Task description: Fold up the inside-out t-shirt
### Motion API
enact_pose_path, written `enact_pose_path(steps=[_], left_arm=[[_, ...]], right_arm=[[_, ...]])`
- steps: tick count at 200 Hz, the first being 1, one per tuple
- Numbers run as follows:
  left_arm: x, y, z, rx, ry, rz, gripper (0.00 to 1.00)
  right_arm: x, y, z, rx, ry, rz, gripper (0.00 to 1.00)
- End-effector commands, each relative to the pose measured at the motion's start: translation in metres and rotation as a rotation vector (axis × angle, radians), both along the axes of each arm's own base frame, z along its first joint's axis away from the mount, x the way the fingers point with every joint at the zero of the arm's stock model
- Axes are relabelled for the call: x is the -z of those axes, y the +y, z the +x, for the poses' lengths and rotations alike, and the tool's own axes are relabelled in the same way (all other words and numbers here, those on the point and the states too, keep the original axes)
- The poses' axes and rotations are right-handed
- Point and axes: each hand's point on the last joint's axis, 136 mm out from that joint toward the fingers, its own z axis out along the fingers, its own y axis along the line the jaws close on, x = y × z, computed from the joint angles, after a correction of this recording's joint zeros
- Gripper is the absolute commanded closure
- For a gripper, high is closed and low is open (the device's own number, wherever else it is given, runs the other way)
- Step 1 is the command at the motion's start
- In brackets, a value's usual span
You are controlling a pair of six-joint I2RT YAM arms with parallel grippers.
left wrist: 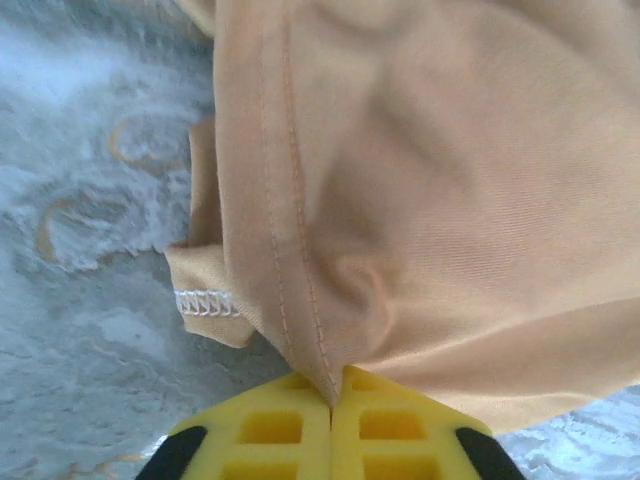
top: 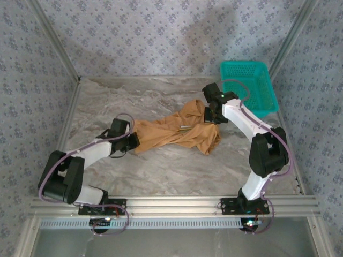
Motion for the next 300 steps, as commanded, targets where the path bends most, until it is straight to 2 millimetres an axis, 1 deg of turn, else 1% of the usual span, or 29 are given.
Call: enact_pose_path(steps=[1,14,25,33,45,57,65,78,87,94,106,114,122,131,142,167,193,205,213,225,234,241,249,257,272,282,300], left_arm=[[-0.033,0.008,0.012,-0.014,-0.069,0.045,1.0],[-0.043,0.01,0.013,-0.007,-0.075,0.063,1.0],[-0.055,0.013,0.015,-0.003,-0.086,0.086,1.0],[-0.067,0.016,0.018,0.001,-0.101,0.115,1.0],[-0.095,0.025,0.029,-0.003,-0.148,0.177,1.0],[-0.134,0.035,0.044,-0.022,-0.214,0.216,1.0],[-0.165,0.043,0.056,-0.045,-0.267,0.224,1.0],[-0.224,0.06,0.075,-0.106,-0.372,0.218,1.0],[-0.264,0.072,0.085,-0.15,-0.447,0.202,1.0],[-0.294,0.079,0.089,-0.176,-0.508,0.181,1.0],[-0.336,0.087,0.093,-0.205,-0.6,0.142,1.0],[-0.358,0.09,0.093,-0.216,-0.654,0.114,1.0],[-0.376,0.09,0.091,-0.218,-0.698,0.086,1.0],[-0.39,0.088,0.089,-0.208,-0.735,0.051,1.0],[-0.402,0.084,0.085,-0.183,-0.762,0.014,1.0],[-0.413,0.079,0.072,-0.149,-0.765,-0.036,1.0],[-0.433,0.079,0.049,-0.137,-0.811,-0.057,1.0],[-0.444,0.077,0.038,-0.128,-0.838,-0.07,1.0],[-0.447,0.074,0.033,-0.109,-0.843,-0.088,1.0],[-0.441,0.066,0.029,-0.071,-0.821,-0.121,1.0],[-0.426,0.06,0.031,-0.046,-0.781,-0.144,1.0],[-0.409,0.055,0.034,-0.028,-0.737,-0.162,1.0],[-0.383,0.05,0.038,-0.014,-0.675,-0.176,1.0],[-0.353,0.045,0.043,-0.005,-0.606,-0.182,1.0],[-0.29,0.036,0.052,0.01,-0.467,-0.173,1.0],[-0.249,0.031,0.059,0.008,-0.383,-0.158,1.0],[-0.187,0.023,0.077,0.005,-0.272,-0.138,1.0]], right_arm=[[-0.012,-0.001,-0.003,0.006,-0.013,0.011,1.0],[-0.015,-0.001,-0.003,0.001,-0.017,0.011,1.0],[-0.024,-0.001,-0.002,-0.012,-0.031,0.014,1.0],[-0.035,0.0,0.001,-0.028,-0.052,0.015,1.0],[-0.06,-0.002,0.008,-0.046,-0.101,0.012,1.0],[-0.093,-0.006,0.018,-0.053,-0.17,0.012,1.0],[-0.122,-0.009,0.025,-0.06,-0.232,0.017,1.0],[-0.167,-0.012,0.033,-0.076,-0.331,0.029,1.0],[-0.198,-0.014,0.036,-0.083,-0.402,0.047,1.0],[-0.22,-0.015,0.036,-0.085,-0.452,0.063,1.0],[-0.252,-0.015,0.033,-0.093,-0.532,0.086,1.0],[-0.269,-0.014,0.032,-0.099,-0.581,0.103,1.0],[-0.282,-0.013,0.029,-0.109,-0.625,0.123,1.0],[-0.296,-0.012,0.026,-0.113,-0.672,0.143,1.0],[-0.314,-0.011,0.022,-0.119,-0.737,0.175,1.0],[-0.344,-0.003,0.003,-0.148,-0.84,0.274,1.0],[-0.373,-0.007,-0.023,-0.164,-0.935,0.314,1.0],[-0.38,-0.011,-0.034,-0.16,-0.955,0.316,1.0],[-0.381,-0.013,-0.041,-0.161,-0.959,0.318,1.0],[-0.375,-0.015,-0.047,-0.155,-0.943,0.317,1.0],[-0.364,-0.016,-0.048,-0.151,-0.922,0.312,1.0],[-0.349,-0.018,-0.046,-0.14,-0.892,0.297,1.0],[-0.329,-0.02,-0.043,-0.125,-0.853,0.276,1.0],[-0.306,-0.02,-0.04,-0.12,-0.805,0.258,1.0],[-0.254,-0.018,-0.03,-0.106,-0.69,0.238,1.0],[-0.22,-0.02,-0.02,-0.088,-0.621,0.209,1.0],[-0.164,-0.027,0.002,-0.039,-0.504,0.151,1.0]])
